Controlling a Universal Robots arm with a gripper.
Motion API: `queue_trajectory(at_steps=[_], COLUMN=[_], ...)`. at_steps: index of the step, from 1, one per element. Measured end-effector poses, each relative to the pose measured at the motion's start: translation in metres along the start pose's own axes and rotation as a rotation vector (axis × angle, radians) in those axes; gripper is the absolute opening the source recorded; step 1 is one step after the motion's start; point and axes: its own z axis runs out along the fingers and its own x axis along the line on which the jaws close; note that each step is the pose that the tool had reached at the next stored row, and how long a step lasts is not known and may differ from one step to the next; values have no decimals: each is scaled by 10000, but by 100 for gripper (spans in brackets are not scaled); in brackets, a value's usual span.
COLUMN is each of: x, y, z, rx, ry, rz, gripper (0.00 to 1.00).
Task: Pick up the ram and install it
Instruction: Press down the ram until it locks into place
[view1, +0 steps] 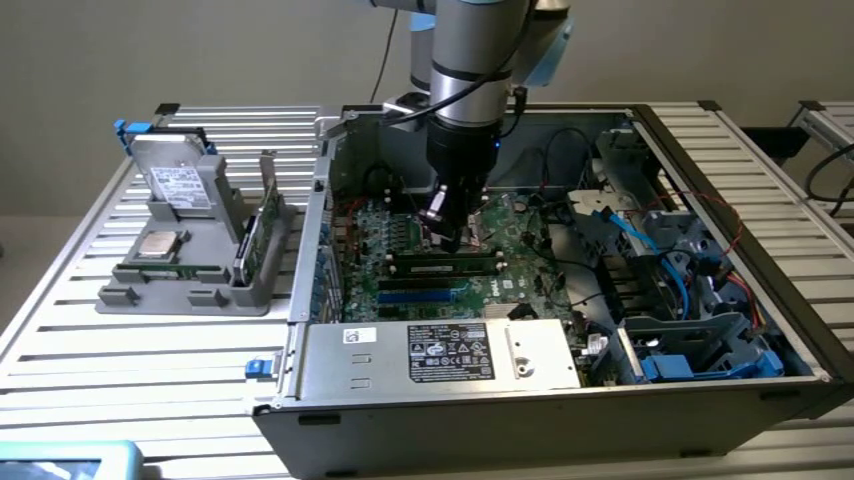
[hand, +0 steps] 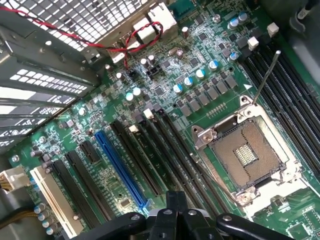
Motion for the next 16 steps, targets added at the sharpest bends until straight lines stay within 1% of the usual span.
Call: queue_trajectory(at_steps=[5, 7, 9, 16], x=[0, 0, 0, 0], y=[0, 0, -1, 0], z=[0, -1, -1, 0], rx=[251, 318, 346, 406], ry=[76, 83, 75, 34], rz=[370, 541, 746, 1485], gripper=[11, 11, 11, 11])
